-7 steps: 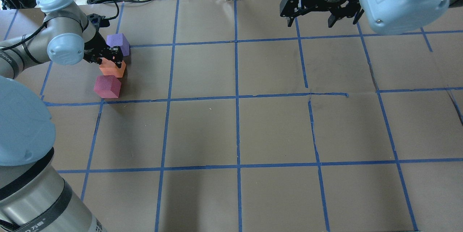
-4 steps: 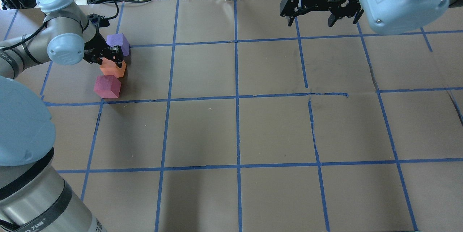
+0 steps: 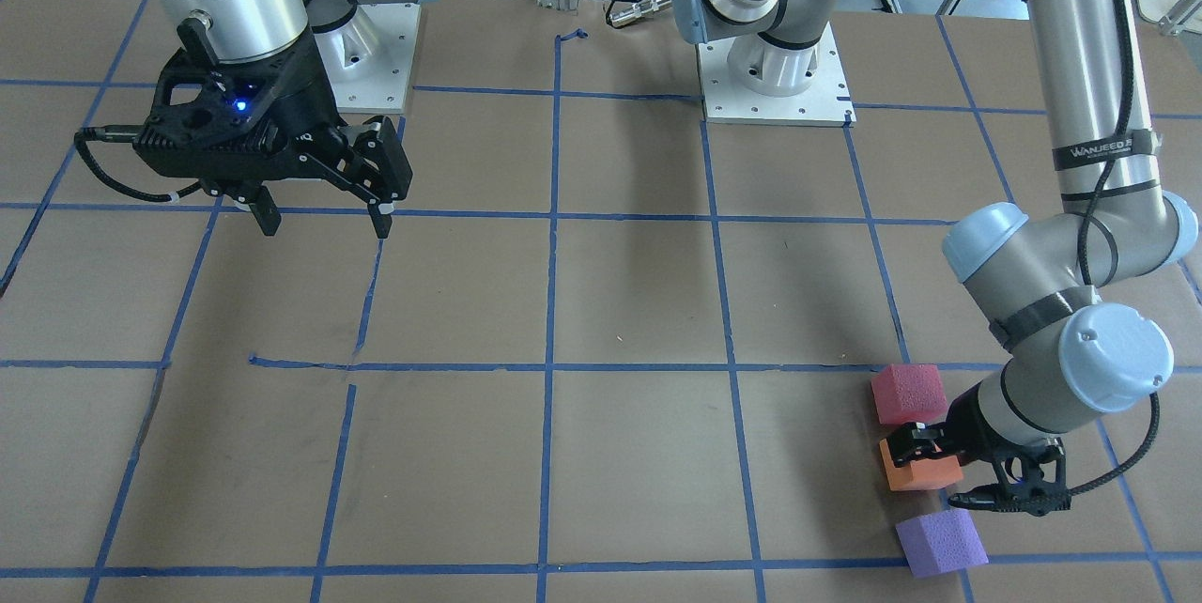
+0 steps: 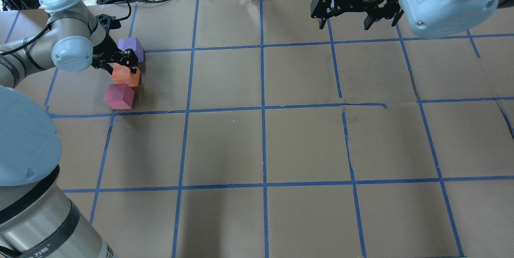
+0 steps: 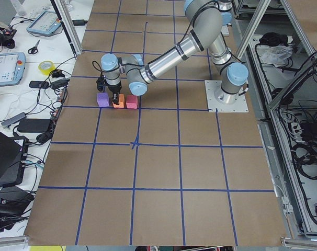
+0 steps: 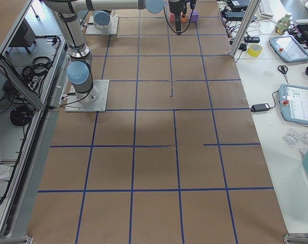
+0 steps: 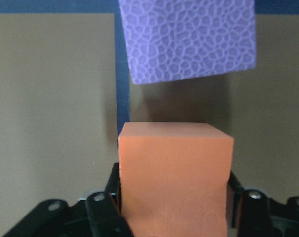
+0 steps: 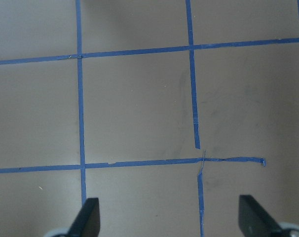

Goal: Arrange blocks in a line
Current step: 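Lower the orange cube into the gap beside the pink cube, then open the left gripper and lift it away from the cubes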

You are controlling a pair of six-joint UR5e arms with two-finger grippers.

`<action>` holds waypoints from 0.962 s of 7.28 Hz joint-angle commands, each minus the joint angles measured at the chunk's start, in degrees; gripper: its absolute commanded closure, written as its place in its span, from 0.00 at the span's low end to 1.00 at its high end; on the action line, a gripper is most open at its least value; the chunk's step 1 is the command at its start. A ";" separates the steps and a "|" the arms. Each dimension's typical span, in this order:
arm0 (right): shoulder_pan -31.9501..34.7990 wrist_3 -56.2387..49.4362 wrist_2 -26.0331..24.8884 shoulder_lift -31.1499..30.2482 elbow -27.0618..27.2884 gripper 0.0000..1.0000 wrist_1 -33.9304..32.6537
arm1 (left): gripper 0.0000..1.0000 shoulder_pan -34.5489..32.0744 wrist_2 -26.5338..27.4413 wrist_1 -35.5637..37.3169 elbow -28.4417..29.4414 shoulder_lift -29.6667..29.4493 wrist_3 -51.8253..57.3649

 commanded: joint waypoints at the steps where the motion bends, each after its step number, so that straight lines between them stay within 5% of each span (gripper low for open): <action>1: 0.01 -0.07 -0.06 -0.01 0.00 0.00 0.00 | 0.12 0.00 0.47 -1.92 0.42 2.43 0.41; 7: 0.01 0.01 0.20 0.08 0.00 0.00 0.00 | 0.08 -8.14 0.03 -26.58 2.34 22.62 -1.41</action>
